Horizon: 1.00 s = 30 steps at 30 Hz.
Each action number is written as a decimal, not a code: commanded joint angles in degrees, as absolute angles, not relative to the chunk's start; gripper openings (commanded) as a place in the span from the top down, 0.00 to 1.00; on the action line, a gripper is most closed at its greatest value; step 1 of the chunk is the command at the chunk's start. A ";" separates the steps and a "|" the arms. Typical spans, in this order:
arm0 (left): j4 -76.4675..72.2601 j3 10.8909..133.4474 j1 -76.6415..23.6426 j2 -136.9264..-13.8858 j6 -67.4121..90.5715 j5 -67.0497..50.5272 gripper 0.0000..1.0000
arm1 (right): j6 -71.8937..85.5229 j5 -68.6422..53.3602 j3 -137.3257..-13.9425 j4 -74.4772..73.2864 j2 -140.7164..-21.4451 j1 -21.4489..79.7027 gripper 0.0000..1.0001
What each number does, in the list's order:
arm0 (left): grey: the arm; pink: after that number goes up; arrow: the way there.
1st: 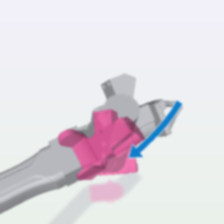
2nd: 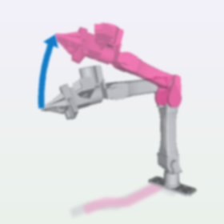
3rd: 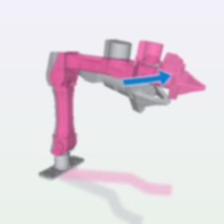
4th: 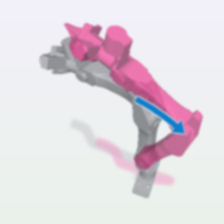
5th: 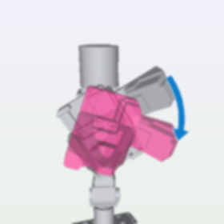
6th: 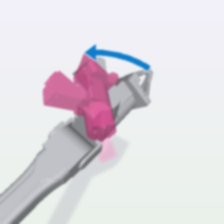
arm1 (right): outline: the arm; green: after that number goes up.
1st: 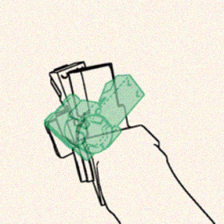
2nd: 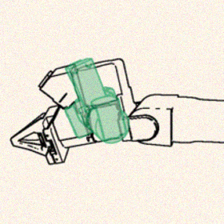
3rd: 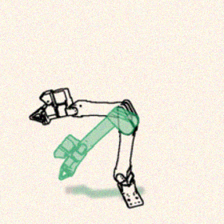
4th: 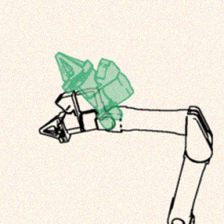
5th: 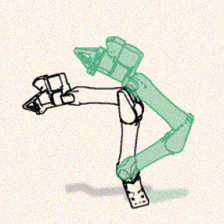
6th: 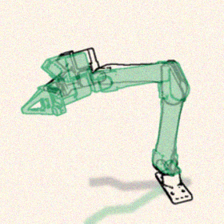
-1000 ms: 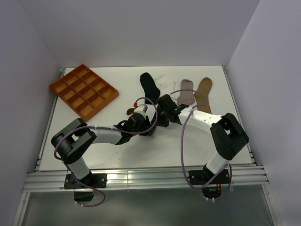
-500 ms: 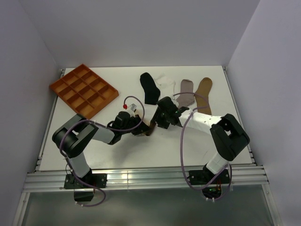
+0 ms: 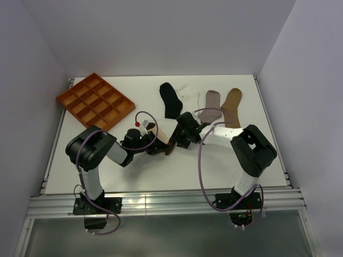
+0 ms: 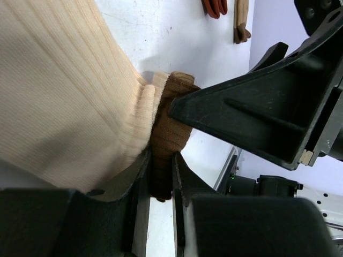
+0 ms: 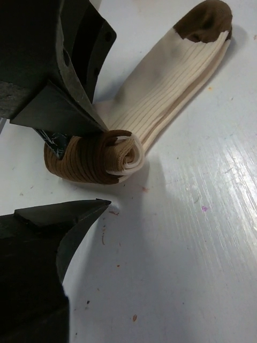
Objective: Roll the socks
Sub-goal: Roll the sock at the center of the board.
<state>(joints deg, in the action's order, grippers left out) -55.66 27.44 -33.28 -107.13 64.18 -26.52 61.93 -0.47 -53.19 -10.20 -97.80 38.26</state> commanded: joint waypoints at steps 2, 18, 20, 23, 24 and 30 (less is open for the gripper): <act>-47.99 25.31 -33.05 -109.95 62.49 -26.19 1.00 | 62.40 -1.14 -53.70 -7.82 -99.31 39.37 0.44; -42.55 25.22 -33.48 -101.01 58.45 -22.33 0.68 | 52.65 3.60 -64.24 -27.04 -105.55 39.90 1.00; -38.18 26.27 -34.45 -98.71 56.17 -19.35 0.59 | 50.54 5.61 -66.96 -29.87 -106.17 39.73 1.00; -31.67 28.38 -36.82 -93.27 52.04 -13.02 0.52 | 48.17 6.59 -70.13 -33.92 -107.57 39.46 1.00; -30.42 28.65 -37.52 -90.47 51.16 -11.18 0.52 | 47.73 6.33 -70.57 -34.88 -107.93 39.29 1.00; -22.86 31.02 -43.93 -82.88 43.34 6.48 0.48 | 46.41 3.87 -72.16 -35.86 -109.60 39.02 1.00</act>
